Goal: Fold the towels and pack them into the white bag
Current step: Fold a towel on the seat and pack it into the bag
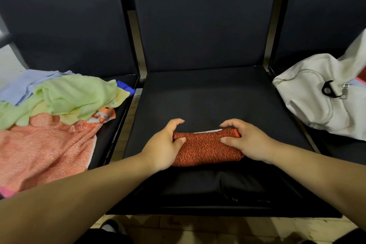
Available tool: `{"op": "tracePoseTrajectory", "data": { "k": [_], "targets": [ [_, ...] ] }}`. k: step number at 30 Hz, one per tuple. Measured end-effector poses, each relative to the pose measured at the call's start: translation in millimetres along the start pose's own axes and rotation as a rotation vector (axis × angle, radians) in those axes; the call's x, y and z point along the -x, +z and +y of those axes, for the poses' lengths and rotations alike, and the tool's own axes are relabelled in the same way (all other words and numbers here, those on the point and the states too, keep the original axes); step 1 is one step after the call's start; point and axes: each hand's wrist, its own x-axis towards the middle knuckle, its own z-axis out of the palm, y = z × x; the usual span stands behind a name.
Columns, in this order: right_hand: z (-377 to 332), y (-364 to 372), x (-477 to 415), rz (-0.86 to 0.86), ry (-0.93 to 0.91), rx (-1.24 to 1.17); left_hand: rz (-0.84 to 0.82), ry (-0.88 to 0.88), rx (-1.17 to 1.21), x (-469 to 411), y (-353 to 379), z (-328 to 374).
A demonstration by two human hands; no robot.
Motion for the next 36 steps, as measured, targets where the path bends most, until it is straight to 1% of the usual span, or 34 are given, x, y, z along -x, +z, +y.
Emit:
{"op": "tracePoseTrajectory", "data": {
  "k": [3, 6, 9, 12, 18, 20, 22, 23, 25, 26, 28, 30, 31, 34, 36],
  "targets": [
    [1.0, -0.1, -5.3, 0.003, 0.013, 0.004, 0.047, 0.024, -0.092, 0.0, 3.5, -0.7],
    [2.4, -0.3, -10.4, 0.031, -0.027, 0.082, 0.060, 0.027, -0.151, -1.2, 6.3, 0.9],
    [3.9, 0.3, -16.3, 0.073, -0.075, 0.176, 0.058, 0.007, -0.145, -4.9, 6.2, 0.6],
    [3.0, -0.1, -24.3, 0.053, -0.078, 0.256, 0.044, -0.016, -0.145, -9.0, 5.3, -1.2],
    [0.8, -0.2, -34.0, 0.027, -0.042, 0.273, 0.004, 0.027, -0.139, -14.9, 0.5, -3.4],
    [0.7, 1.6, -36.0, 0.031, -0.018, 0.229, -0.034, 0.131, -0.231, -12.0, -1.5, -4.4],
    [0.5, 3.1, -38.0, 0.050, 0.010, 0.215, -0.129, 0.243, -0.352, -9.5, -4.5, -5.4],
    [0.6, 3.7, -38.8, 0.059, 0.030, 0.216, -0.170, 0.262, -0.385, -9.0, -6.6, -5.5],
    [-0.7, 4.8, -38.0, 0.071, 0.068, 0.235, -0.212, 0.250, -0.422, -9.9, -9.3, -5.7],
    [-1.7, 5.0, -37.0, 0.081, 0.053, 0.275, -0.218, 0.238, -0.435, -10.3, -9.4, -5.2],
    [-3.8, 5.0, -34.1, 0.078, -0.078, 0.354, -0.218, 0.213, -0.447, -11.6, -8.2, -4.1],
    [-6.0, 2.5, -30.4, -0.016, -0.209, 0.325, -0.210, 0.188, -0.442, -14.1, -7.8, -3.0],
    [-8.2, 0.4, -28.2, -0.093, -0.219, 0.304, -0.202, 0.176, -0.444, -15.9, -8.6, -2.5],
    [-15.1, -3.9, -24.0, -0.283, -0.146, 0.254, -0.202, 0.135, -0.460, -21.0, -13.6, -2.0],
    [-18.3, -6.4, -24.0, -0.393, -0.028, 0.091, -0.216, 0.137, -0.468, -23.3, -15.2, -1.5]
  ]
}}
